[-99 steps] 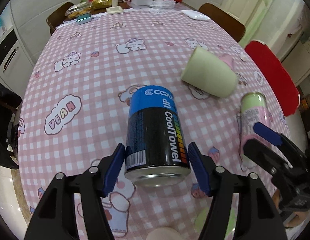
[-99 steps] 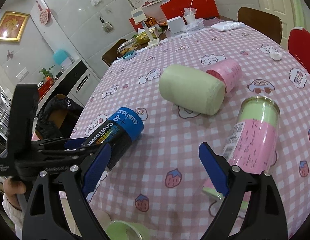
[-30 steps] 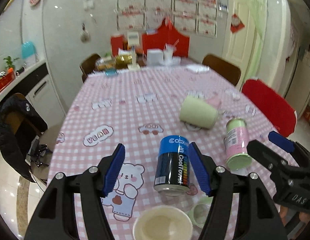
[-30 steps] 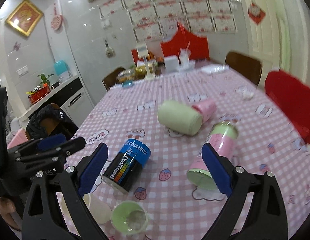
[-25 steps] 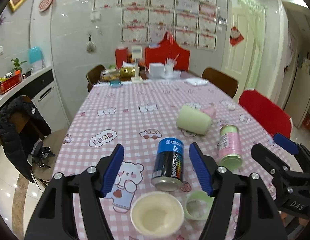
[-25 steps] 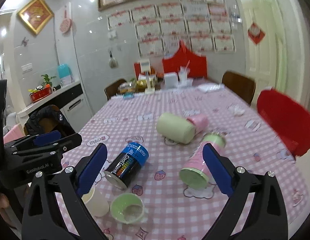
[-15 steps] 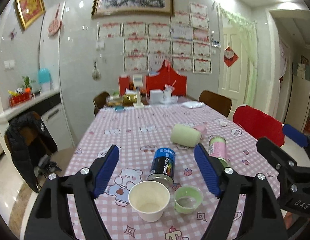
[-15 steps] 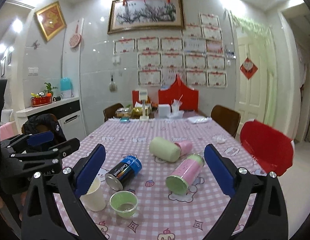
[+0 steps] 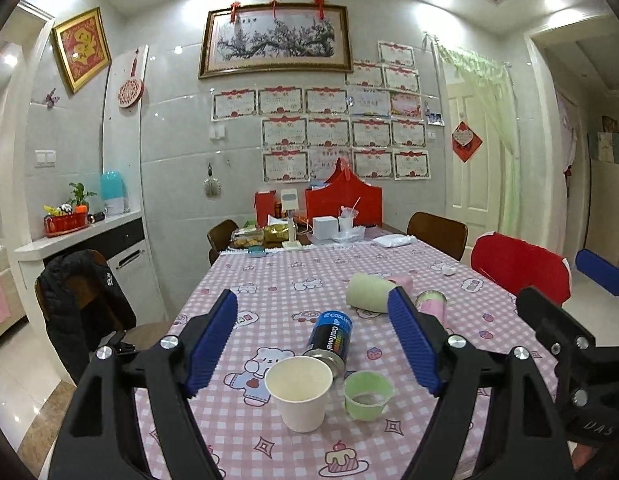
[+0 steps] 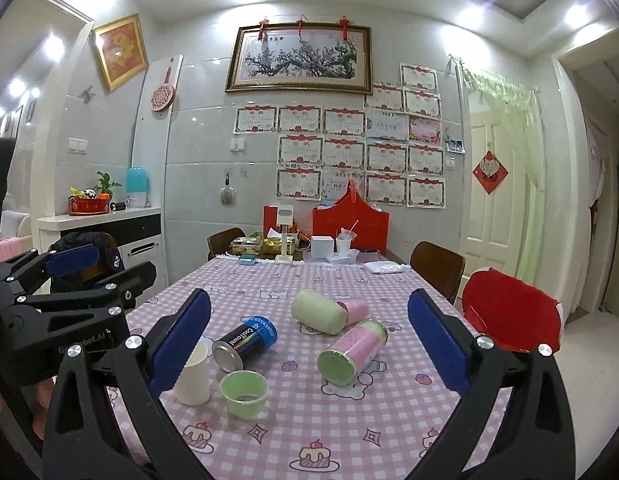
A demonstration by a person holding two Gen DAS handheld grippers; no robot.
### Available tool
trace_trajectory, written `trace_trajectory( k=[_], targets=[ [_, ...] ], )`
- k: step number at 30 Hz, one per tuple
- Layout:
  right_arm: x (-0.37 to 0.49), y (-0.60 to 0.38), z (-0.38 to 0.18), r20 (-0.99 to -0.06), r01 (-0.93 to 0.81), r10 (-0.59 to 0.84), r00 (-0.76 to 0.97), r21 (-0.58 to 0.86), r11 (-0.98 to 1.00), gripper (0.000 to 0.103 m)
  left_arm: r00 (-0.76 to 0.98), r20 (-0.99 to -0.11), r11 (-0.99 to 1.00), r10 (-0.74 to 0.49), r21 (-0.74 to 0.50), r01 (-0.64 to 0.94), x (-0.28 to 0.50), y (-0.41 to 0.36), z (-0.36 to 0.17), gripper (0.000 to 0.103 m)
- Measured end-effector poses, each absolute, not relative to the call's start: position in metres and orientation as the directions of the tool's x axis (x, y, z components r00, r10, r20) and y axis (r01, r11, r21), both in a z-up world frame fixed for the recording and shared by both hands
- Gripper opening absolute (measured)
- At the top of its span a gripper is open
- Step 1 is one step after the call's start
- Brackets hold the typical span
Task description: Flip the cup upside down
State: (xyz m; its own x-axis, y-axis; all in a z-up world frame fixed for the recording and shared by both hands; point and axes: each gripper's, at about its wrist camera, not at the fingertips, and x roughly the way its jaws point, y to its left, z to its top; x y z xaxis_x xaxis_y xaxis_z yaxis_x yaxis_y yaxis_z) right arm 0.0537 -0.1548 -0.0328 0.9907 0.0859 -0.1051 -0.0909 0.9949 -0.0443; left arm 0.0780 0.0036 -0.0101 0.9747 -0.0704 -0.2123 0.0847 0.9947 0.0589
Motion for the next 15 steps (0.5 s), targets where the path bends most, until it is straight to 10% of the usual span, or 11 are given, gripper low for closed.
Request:
trace_trajectory(
  k=[15],
  targets=[
    [0.031, -0.161, -0.033, -0.065, -0.073, 0.071, 0.995, -0.033, 0.997, 0.095, 0.985, -0.152, 0.991, -0.079, 0.095, 0.094, 0.047, -0.013, -0.005, 0.077]
  ],
)
